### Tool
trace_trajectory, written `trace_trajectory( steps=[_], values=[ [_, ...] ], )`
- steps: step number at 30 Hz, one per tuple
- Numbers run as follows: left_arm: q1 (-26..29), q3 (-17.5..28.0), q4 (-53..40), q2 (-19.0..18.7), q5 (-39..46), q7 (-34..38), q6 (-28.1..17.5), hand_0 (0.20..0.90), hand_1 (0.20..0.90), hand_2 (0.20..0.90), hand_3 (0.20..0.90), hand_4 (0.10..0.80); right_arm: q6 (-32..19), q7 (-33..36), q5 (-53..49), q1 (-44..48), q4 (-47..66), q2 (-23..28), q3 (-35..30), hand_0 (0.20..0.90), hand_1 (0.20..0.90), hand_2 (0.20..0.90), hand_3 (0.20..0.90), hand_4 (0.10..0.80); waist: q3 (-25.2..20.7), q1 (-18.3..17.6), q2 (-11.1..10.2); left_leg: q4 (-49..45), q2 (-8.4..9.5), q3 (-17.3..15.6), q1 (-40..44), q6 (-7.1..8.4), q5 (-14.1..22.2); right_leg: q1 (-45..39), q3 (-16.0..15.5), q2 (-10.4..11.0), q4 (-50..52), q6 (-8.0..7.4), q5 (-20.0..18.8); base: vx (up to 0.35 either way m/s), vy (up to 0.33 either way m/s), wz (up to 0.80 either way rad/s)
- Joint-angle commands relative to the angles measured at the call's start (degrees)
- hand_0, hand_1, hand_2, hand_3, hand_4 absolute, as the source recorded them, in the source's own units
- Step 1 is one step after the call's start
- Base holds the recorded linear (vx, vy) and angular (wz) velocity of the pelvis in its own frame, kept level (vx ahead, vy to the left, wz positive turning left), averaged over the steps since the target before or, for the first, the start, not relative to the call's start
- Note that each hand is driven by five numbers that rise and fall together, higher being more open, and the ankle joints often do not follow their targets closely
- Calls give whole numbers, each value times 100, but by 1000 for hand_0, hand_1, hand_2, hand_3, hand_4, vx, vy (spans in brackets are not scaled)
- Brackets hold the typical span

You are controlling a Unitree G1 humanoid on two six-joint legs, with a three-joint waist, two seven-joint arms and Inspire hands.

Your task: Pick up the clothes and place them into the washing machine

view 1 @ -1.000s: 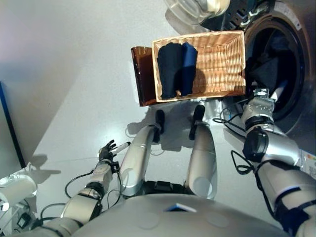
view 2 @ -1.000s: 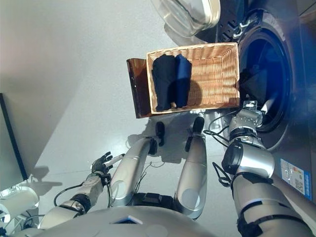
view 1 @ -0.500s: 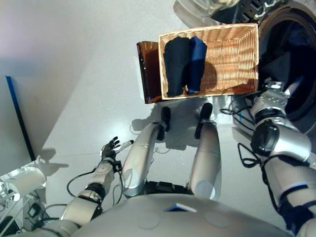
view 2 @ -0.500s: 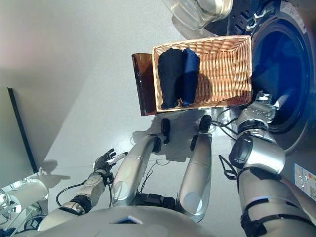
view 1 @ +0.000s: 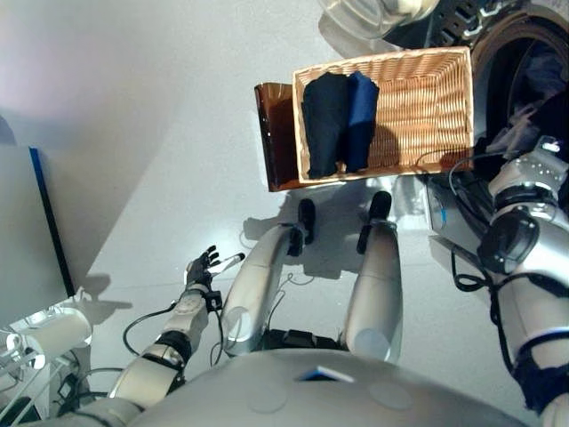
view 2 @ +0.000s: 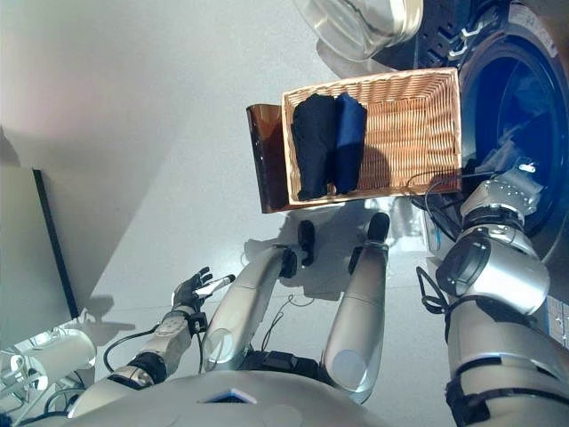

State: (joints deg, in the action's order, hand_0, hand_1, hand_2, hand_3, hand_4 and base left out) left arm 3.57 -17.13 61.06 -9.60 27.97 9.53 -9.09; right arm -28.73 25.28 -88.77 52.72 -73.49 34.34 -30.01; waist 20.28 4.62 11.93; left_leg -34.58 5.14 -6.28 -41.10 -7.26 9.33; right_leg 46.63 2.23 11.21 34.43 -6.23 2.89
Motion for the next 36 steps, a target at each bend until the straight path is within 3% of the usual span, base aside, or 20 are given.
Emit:
trace_trajectory(
  steps=[1, 4, 5, 6, 7, 19, 27, 36],
  values=[
    [-375, -66, 268, -145, 163, 190, -36, 900, 900, 900, 900, 800, -689, -92, 157, 53, 378, 616, 32, 200, 200, 200, 200, 300, -374, -35, -14, 302, -166, 242, -114, 641, -151, -193, 49, -92, 183, 330, 342, 0, 0, 0],
    [-377, -65, 292, -138, 178, 190, -35, 900, 900, 900, 900, 800, -696, -72, 165, 65, 369, 598, 59, 200, 200, 200, 200, 300, -374, -32, -24, 304, -168, 236, -115, 635, -156, -204, 56, -94, 169, 327, 329, 22, 2, 0],
    [-390, -82, 282, -131, 192, 186, -38, 900, 900, 900, 900, 800, -710, -81, 160, 71, 418, 562, 68, 233, 233, 233, 233, 324, -343, -43, -29, 323, -185, 181, -151, 614, -252, -171, 16, -75, 146, 347, 230, 0, 0, 0],
    [-380, -74, 289, -129, 195, 193, -31, 900, 900, 900, 900, 800, -712, -76, 157, 75, 432, 542, 67, 540, 540, 540, 540, 543, -374, -42, -34, 326, -175, 221, -111, 628, -186, -214, 56, -89, 150, 328, 297, 0, 0, 0],
    [-377, -64, 304, -128, 201, 194, -26, 900, 900, 900, 900, 800, -694, -78, 153, 76, 421, 528, 78, 900, 900, 900, 900, 800, -368, -44, -46, 320, -172, 215, -107, 627, -187, -228, 60, -94, 146, 330, 292, 86, 3, -1],
    [-374, 73, 462, -157, 210, 204, -20, 900, 900, 900, 900, 800, 59, 136, 1016, 164, -19, 490, 701, 900, 900, 900, 900, 800, -321, -24, -162, 473, -196, 185, 81, 609, -211, -418, 46, -102, -34, 304, 205, -20, 6, -5],
    [-347, 310, 536, -216, 181, 176, -91, 900, 900, 900, 900, 800, 956, -204, 2184, -146, -200, 242, 1528, 900, 900, 900, 900, 800, -145, -24, -399, 988, -207, 106, 521, 582, -515, -896, -52, -63, -687, 251, -196, 3, 5, -6],
    [-310, 502, 633, -245, 74, 232, -165, 900, 900, 900, 900, 800, 1434, -225, 3544, -523, -280, -71, 2075, 900, 900, 900, 900, 800, -160, -16, -658, 1794, -219, 125, 1216, 638, -810, -1656, -164, 8, -1724, 100, -652, 46, -1, -6]
  ],
)
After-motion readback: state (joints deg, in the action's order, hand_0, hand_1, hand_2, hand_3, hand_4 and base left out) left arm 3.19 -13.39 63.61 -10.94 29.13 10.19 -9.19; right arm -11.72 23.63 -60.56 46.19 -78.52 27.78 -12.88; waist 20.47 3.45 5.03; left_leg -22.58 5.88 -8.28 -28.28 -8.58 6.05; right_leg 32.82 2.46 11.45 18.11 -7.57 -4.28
